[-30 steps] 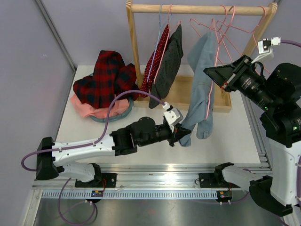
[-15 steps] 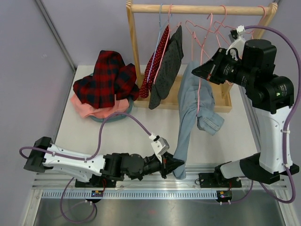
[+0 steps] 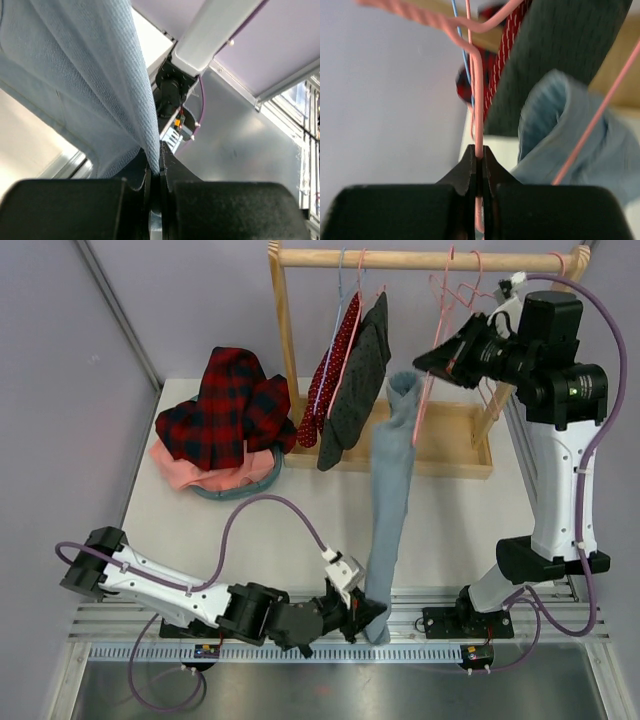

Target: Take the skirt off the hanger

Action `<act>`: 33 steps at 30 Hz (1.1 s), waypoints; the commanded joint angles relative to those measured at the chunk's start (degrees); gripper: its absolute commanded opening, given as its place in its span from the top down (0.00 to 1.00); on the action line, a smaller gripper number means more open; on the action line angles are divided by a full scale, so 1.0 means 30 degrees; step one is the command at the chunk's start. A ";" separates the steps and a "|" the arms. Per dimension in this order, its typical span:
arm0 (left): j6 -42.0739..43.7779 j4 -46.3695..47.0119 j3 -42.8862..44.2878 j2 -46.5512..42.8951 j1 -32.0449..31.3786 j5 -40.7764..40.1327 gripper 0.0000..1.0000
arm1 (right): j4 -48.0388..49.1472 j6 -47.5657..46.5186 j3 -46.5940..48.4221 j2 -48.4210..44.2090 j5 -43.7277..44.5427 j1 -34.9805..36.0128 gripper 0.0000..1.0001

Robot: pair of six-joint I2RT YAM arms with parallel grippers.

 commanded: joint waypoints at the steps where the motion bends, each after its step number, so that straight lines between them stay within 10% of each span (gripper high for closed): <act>1: -0.0956 -0.6674 -0.0318 0.1740 -0.2687 0.4171 1.00 | 1.1633 0.2820 0.0575 0.0580 0.1367 -0.1957 1.00; 12: -0.0779 -0.7997 0.0771 0.2386 -0.3185 0.3995 1.00 | 1.2951 0.5047 0.3682 0.4332 -0.0683 -0.2368 1.00; 22: 0.0682 -0.8259 0.2001 0.2239 -0.3186 0.2619 1.00 | 1.6206 0.5930 -0.4516 0.1697 -0.1067 -0.2368 1.00; 33: 0.3379 -1.2437 0.5660 0.2589 -0.2632 0.0599 1.00 | 1.5063 0.4876 -0.6220 0.2080 -0.1095 -0.2368 1.00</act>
